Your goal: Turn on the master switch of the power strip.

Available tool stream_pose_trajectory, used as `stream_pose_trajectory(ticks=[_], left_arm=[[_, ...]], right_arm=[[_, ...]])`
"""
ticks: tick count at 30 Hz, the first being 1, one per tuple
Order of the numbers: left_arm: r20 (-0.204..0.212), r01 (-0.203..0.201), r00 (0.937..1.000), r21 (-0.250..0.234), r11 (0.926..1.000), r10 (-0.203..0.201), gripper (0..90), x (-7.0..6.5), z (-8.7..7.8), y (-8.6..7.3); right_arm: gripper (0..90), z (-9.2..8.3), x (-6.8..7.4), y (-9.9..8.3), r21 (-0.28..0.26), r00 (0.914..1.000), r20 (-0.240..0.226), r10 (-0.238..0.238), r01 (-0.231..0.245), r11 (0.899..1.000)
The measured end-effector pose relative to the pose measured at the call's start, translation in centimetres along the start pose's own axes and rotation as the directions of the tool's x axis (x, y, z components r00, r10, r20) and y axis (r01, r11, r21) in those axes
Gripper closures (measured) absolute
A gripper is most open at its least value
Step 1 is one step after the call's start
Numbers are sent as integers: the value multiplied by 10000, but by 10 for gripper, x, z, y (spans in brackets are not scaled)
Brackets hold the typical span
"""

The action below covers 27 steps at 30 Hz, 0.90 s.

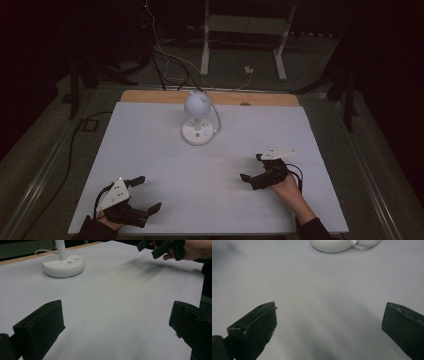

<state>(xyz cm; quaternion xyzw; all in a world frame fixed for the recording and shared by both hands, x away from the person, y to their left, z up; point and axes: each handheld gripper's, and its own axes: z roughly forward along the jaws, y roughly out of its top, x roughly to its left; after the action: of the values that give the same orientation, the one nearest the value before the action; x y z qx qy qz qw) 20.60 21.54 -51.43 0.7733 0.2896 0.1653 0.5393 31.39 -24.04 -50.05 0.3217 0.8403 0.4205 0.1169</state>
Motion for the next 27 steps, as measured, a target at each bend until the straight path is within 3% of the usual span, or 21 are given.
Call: stream_pose_trajectory(ticks=[10,22,27], left_arm=[[-5,-11,10000,15,10000,11,2,0,0,0],[-40,-37,10000,0,10000,37,2,-1,-1,0],[-14,-57,10000,17,10000,57,2,-1,0,0]], right_arm=[[0,-18,5,-24,242,9982,555,-235,221,9995],[0,-43,7,-52,368,9961,880,-84,52,9993],[0,-54,8,-64,459,9924,1229,-87,31,9989]])
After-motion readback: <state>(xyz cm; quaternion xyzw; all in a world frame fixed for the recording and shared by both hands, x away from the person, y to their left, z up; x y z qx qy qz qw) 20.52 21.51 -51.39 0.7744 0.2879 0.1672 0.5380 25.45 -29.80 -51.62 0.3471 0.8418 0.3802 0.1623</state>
